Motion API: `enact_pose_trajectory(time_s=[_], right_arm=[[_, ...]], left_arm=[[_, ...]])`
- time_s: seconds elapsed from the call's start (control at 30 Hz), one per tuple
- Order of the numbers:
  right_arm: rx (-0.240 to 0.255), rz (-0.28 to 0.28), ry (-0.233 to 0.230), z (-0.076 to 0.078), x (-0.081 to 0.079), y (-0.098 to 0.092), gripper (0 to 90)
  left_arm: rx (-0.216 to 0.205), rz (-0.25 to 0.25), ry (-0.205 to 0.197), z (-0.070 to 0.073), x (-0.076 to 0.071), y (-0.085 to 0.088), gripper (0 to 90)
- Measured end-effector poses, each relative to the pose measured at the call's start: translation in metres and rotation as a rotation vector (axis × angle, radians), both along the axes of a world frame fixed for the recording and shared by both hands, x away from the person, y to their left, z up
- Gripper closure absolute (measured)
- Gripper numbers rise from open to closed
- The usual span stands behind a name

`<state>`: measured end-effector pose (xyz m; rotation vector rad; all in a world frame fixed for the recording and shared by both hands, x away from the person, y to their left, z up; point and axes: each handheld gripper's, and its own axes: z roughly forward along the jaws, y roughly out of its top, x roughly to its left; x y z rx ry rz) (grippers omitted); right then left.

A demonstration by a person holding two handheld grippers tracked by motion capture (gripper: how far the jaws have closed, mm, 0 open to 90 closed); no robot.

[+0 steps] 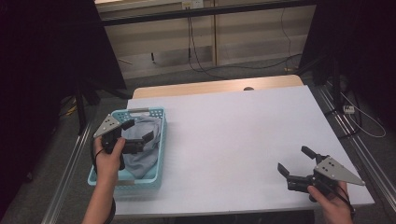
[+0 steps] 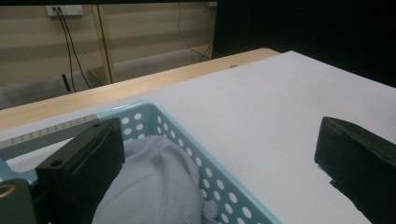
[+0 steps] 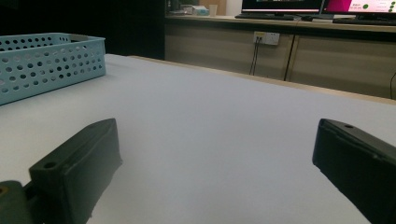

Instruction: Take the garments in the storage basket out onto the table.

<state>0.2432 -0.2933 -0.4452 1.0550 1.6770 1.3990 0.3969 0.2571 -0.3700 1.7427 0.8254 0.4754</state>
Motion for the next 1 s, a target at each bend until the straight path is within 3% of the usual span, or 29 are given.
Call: enact_pose_trajectory(time_s=[0.63,0.83,1.0], right_arm=[[0.001,0.0,0.002,0.0,0.0,0.0,0.4],[-0.001,0.003,0.004,0.0,0.0,0.0,0.4],[-0.002,0.002,0.005,-0.001,0.0,0.001,0.4]], left_arm=[[0.046,0.043,0.046,-0.012,0.021,0.011,2.0],[0.097,0.059,0.078,-0.02,0.03,0.012,2.3],[0.106,0.054,0.103,-0.024,0.035,0.01,2.5]])
